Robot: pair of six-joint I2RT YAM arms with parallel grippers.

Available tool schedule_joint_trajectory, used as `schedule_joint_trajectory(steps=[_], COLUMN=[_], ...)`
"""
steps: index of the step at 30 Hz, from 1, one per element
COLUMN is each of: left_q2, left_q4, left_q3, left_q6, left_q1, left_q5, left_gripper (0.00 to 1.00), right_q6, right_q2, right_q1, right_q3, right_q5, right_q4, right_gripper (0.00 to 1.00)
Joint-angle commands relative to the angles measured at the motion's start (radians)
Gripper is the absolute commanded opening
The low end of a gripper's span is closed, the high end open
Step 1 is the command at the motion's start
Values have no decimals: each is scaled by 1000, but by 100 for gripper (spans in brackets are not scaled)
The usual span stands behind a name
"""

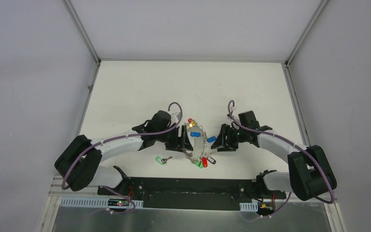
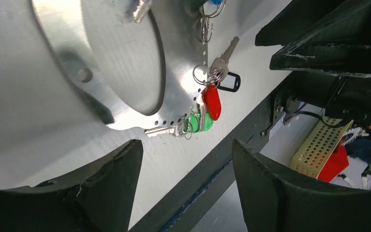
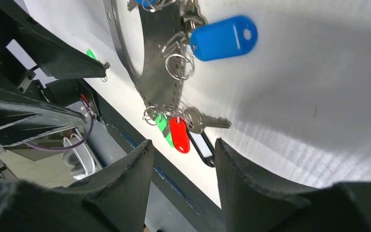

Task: Put the keys on the keyring

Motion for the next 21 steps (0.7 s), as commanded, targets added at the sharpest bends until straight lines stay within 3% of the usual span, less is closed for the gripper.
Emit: schedule_joint_trajectory(steps=[1, 10, 21], left_q2=[118, 338, 230], left_q4=[69, -239, -297], left_q3=[136, 431, 369], left_q6=[48, 233, 230], left_q1=[-59, -197, -173], left_q5=[70, -76, -180], left_gripper=[67, 58, 58], right_q6=[-18, -14, -34], right_q2=[-63, -85, -35], right_q1=[-53, -94, -37], right_q3=[-38, -59, 2], right_q5=[-82, -75, -22], right_q4=[5, -35, -75], right_gripper=[52, 52, 50])
